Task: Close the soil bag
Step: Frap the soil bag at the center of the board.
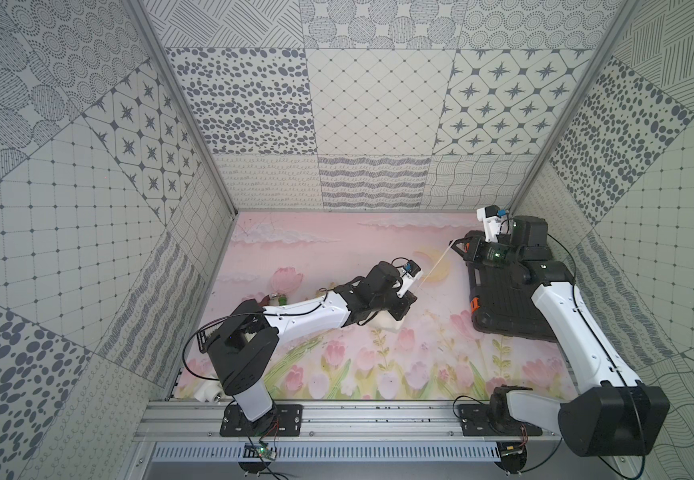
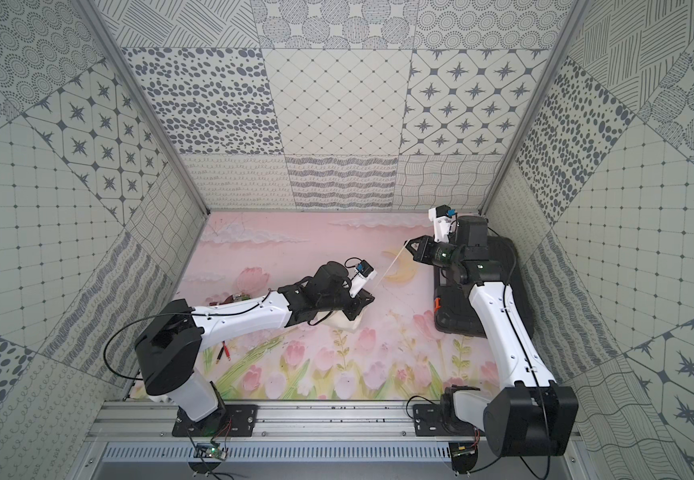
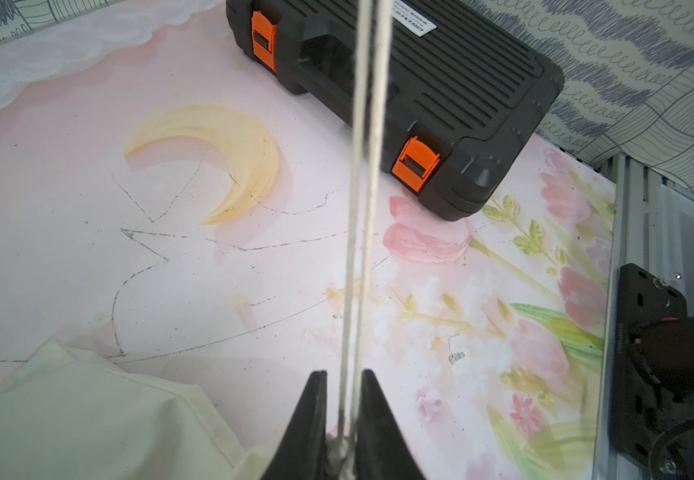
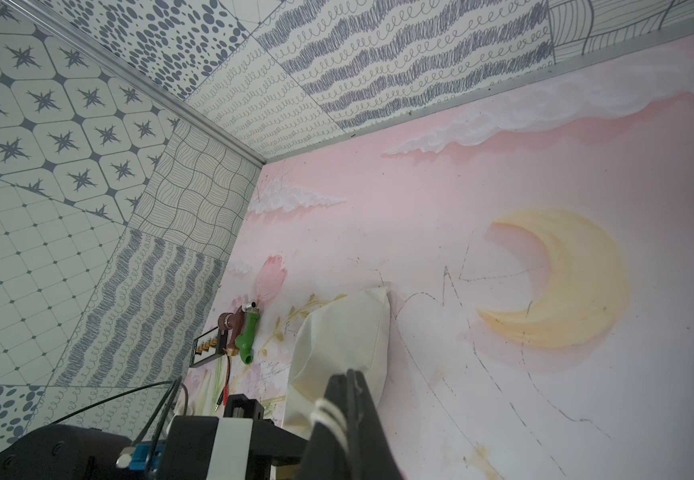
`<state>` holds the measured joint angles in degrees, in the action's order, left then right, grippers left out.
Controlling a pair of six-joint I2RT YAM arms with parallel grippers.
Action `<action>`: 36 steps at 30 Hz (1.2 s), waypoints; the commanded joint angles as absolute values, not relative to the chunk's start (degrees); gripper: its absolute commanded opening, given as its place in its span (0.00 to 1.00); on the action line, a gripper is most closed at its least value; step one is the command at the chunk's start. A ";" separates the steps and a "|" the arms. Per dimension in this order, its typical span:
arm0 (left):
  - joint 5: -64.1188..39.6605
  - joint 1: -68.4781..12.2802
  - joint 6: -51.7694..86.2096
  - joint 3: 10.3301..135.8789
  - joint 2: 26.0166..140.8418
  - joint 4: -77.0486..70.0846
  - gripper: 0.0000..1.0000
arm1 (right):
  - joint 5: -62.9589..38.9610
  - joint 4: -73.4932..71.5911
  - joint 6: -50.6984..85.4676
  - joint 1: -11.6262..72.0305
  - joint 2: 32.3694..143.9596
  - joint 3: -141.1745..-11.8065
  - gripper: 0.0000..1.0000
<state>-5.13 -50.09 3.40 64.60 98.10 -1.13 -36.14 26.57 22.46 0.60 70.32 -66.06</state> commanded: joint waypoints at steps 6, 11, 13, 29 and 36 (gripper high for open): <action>0.12 -51.70 3.44 64.76 106.13 53.83 0.13 | -27.89 -3.24 25.33 -7.23 69.10 -76.34 0.00; 4.94 -51.62 4.03 65.55 105.49 55.92 0.13 | -29.06 -3.54 26.43 -9.81 68.45 -75.88 0.00; 8.06 -51.02 4.56 65.83 104.70 57.07 0.12 | -29.17 -3.59 26.45 -10.12 68.06 -75.22 0.00; 23.67 -36.61 4.95 73.63 98.65 60.62 0.04 | -32.56 -7.61 28.62 -6.06 69.20 -69.43 0.00; 29.62 -27.05 -4.92 95.54 96.62 62.83 0.00 | -29.42 -13.09 28.80 3.10 72.38 -66.07 0.00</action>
<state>5.85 -33.89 2.31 86.08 96.66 20.38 -40.01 8.54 27.90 4.21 72.84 -64.69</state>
